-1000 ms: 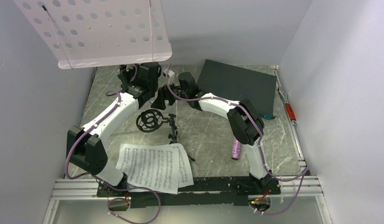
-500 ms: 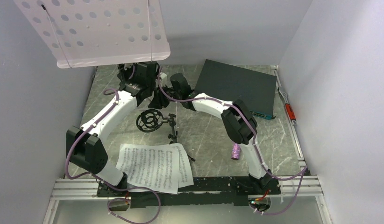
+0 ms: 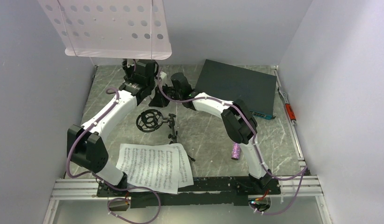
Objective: Set up the instrument practice props
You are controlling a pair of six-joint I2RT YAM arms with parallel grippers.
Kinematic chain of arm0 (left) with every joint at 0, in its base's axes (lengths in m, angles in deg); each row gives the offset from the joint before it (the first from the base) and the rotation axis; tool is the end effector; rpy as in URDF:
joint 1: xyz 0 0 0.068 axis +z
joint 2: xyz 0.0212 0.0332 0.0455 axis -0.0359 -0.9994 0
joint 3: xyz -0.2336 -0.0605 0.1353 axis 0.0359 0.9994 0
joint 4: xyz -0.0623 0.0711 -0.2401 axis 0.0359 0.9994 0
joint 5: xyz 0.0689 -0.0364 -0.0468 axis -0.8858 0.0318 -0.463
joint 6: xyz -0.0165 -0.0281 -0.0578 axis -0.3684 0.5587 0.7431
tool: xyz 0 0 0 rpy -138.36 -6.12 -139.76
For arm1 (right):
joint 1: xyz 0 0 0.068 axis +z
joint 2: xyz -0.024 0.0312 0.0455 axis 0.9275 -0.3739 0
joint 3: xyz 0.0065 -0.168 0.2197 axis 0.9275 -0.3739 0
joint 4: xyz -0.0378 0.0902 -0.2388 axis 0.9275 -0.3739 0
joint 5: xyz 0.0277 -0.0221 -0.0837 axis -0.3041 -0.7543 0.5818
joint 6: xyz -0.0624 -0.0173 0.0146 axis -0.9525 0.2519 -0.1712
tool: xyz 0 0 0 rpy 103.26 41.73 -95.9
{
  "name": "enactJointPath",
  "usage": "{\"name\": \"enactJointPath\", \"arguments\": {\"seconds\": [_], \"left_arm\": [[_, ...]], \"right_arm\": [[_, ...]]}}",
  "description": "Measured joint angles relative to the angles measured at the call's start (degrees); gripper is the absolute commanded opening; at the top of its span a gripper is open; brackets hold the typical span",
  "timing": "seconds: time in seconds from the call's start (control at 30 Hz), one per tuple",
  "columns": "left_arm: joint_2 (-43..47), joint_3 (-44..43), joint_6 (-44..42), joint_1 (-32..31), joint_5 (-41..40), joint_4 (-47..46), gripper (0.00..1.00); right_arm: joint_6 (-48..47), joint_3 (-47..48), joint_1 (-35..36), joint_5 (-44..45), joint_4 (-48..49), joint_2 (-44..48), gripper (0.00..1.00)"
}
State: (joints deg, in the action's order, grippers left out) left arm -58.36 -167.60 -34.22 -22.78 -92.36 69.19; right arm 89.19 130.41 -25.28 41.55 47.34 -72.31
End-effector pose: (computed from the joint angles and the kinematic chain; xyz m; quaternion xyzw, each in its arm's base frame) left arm 0.3413 -0.1081 0.3610 -0.2366 0.7356 0.2024 0.6017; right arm 0.3690 0.3836 0.2191 -0.3878 0.6988 0.4722 0.3719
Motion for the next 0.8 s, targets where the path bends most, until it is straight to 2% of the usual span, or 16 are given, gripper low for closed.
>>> {"name": "enactJointPath", "arguments": {"seconds": [0.27, 0.57, 0.8], "left_arm": [[-2.7, -3.0, 0.7, -0.8, 1.2, 0.3, 0.03], [-8.9, -10.1, 5.1, -5.6, -1.4, 3.3, 0.03], [-10.6, -12.1, 8.4, -9.5, -1.5, 4.2, 0.03]], "right_arm": [[-3.0, 0.0, -3.0, -1.7, -1.2, 0.3, 0.0], [-8.5, -0.7, -9.1, -6.9, -7.9, 2.2, 0.0], [-9.7, -6.5, -13.4, -10.4, -7.8, 5.8, 0.0]]}}
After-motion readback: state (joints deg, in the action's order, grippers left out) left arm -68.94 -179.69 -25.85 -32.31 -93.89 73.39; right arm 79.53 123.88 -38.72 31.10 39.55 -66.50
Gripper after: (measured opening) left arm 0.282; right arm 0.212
